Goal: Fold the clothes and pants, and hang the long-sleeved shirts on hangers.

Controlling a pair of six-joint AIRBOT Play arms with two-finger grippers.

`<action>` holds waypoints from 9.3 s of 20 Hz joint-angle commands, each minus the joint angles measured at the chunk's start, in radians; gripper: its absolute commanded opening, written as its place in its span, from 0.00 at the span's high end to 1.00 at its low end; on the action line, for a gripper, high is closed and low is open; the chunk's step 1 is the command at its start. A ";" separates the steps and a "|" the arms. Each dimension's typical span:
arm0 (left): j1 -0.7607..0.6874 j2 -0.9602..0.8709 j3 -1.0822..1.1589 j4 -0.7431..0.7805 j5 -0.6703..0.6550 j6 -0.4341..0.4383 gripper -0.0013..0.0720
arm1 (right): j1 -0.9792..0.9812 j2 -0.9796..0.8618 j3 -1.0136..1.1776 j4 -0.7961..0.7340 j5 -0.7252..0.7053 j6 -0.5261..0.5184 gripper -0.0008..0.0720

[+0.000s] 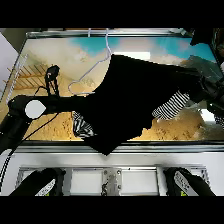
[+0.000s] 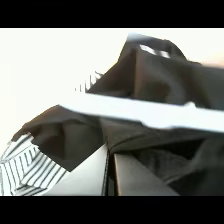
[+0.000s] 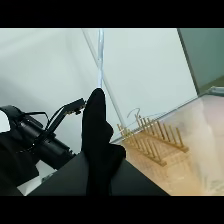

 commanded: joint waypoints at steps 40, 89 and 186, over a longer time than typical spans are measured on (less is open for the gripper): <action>0.260 0.000 0.009 -0.209 -0.074 0.248 0.96 | 0.037 0.001 0.001 -0.033 0.074 -0.019 0.96; 0.411 0.000 0.116 -0.214 -0.249 0.356 0.96 | 0.035 -0.003 -0.004 -0.272 0.074 -0.117 0.96; -0.037 -0.090 0.505 0.206 -0.210 0.157 0.96 | -0.595 0.000 0.622 -0.167 -1.569 -0.370 0.96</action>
